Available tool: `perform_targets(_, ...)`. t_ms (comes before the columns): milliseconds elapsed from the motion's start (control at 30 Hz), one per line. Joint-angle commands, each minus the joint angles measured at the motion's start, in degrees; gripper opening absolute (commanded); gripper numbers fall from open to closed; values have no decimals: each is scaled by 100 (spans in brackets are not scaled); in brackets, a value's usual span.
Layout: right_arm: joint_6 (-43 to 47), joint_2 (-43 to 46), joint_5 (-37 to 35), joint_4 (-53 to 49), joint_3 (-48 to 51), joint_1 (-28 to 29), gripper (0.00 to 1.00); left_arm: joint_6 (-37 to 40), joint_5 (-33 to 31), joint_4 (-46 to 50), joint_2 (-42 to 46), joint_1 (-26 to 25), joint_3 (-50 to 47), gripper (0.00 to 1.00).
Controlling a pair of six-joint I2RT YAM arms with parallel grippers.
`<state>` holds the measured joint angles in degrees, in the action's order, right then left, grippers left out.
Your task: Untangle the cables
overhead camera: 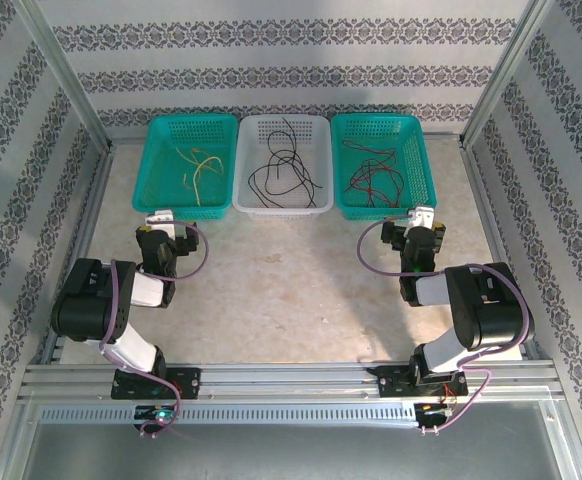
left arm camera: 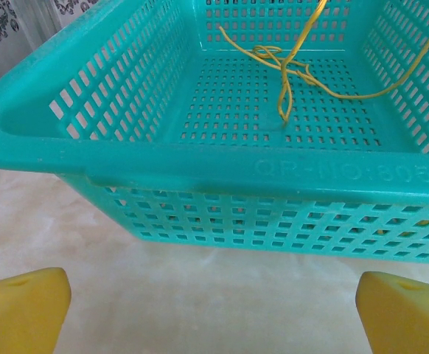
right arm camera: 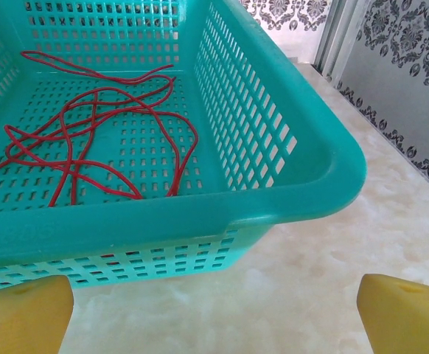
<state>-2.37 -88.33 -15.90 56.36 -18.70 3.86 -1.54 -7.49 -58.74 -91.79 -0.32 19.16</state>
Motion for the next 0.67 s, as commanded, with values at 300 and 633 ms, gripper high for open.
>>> perform_targets(300, -74, 47, 157, 51, -64, -61, 98, -40, -83, 82, 20, -46, 141, 99)
perform_targets(633, -108, 69, 412, 17, -161, -157, 98, -22, -88, 102, 15, -60, 158, 99)
